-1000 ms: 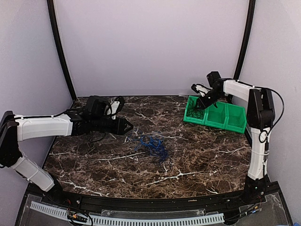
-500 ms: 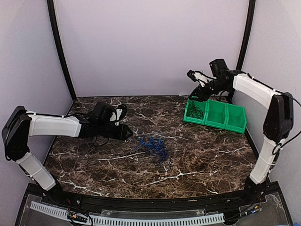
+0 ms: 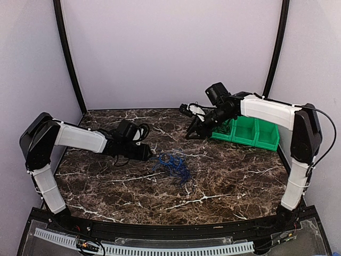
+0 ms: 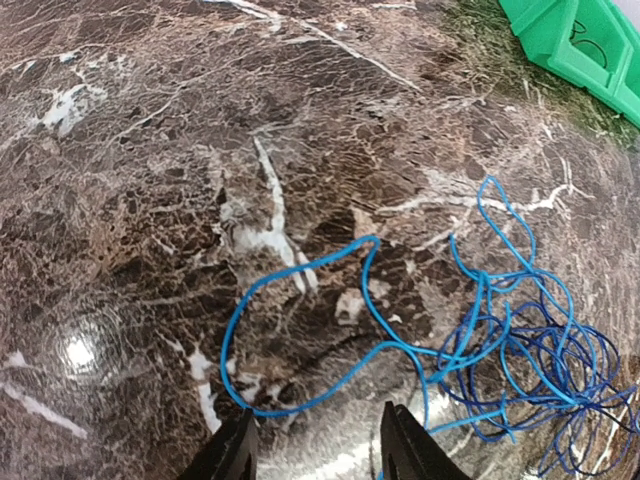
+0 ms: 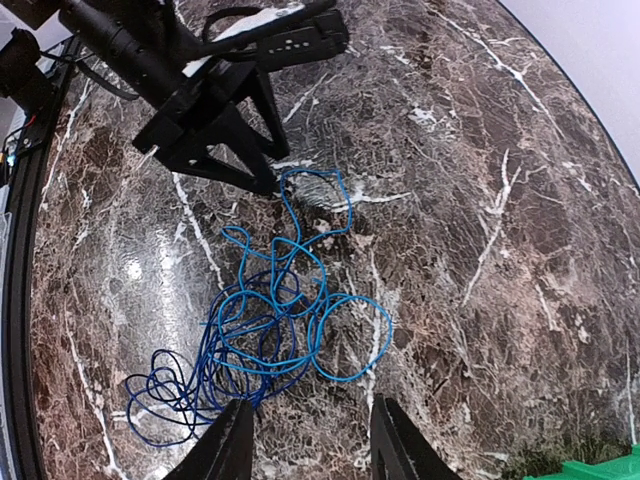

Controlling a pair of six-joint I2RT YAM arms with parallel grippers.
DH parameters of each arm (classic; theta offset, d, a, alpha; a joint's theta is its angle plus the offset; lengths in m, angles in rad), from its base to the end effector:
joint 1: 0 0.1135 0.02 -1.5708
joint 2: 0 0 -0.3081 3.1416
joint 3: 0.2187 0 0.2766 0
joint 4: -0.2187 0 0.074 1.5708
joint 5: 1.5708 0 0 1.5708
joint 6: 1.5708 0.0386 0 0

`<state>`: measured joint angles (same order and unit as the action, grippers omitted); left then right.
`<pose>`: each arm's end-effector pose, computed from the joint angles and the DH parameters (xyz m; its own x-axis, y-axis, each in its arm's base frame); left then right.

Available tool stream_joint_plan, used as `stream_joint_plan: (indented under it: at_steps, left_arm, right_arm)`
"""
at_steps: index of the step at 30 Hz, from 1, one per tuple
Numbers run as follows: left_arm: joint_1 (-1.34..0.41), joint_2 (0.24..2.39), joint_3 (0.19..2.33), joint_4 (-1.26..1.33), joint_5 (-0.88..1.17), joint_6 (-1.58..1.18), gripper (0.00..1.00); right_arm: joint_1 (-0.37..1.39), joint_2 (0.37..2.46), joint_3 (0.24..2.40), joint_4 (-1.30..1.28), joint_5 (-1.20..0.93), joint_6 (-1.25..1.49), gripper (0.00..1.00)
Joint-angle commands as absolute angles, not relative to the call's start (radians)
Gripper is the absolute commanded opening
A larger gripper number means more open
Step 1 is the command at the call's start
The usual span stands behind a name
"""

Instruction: Untangle the cables

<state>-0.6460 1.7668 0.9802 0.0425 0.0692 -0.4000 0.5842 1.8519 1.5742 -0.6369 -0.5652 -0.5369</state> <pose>0.3146 -0.2405 0.1907 -0.7478 0.0773 -0.6594 0.3800 0.8643 -0.3296 0.3612 0.2636 0.3087 -0.1903 -0.6436 -0.7413 -0.9725 0.2270 0.0526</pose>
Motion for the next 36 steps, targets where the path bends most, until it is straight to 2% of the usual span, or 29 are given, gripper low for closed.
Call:
stream_joint_plan:
  at_steps: [1, 7, 11, 13, 15, 21, 25, 34, 36]
  left_arm:
    - [-0.626, 1.829, 1.037, 0.077, 0.016, -0.366, 0.45]
    - [-0.615, 1.92, 1.077, 0.147, 0.024, -0.347, 0.42]
    - [-0.607, 1.962, 1.081, 0.223, 0.035, -0.338, 0.35]
    - [-0.606, 1.974, 1.084, 0.252, 0.048, -0.33, 0.29]
    - [-0.605, 1.966, 1.083, 0.275, 0.056, -0.327, 0.16]
    - [-0.606, 1.864, 0.979, 0.472, 0.115, -0.314, 0.02]
    - [-0.606, 1.79, 0.921, 0.572, 0.189, -0.329, 0.0]
    - [-0.61, 1.691, 0.906, 0.558, 0.276, -0.354, 0.0]
    - [-0.612, 1.685, 0.909, 0.543, 0.295, -0.353, 0.0]
  right_arm:
    - [0.614, 1.882, 1.579, -0.606, -0.599, -0.541, 0.42]
    - [0.619, 1.939, 1.6, -0.578, -0.598, -0.53, 0.43]
    - [0.62, 2.04, 1.671, -0.565, -0.616, -0.489, 0.46]
    - [0.621, 2.113, 1.729, -0.567, -0.648, -0.458, 0.5]
    - [0.625, 2.175, 1.802, -0.569, -0.669, -0.427, 0.54]
    - [0.632, 2.337, 1.971, -0.567, -0.749, -0.36, 0.56]
    - [0.643, 2.374, 2.026, -0.56, -0.8, -0.333, 0.56]
    - [0.651, 2.378, 2.042, -0.544, -0.896, -0.303, 0.56]
    - [0.656, 2.377, 2.041, -0.543, -0.926, -0.301, 0.52]
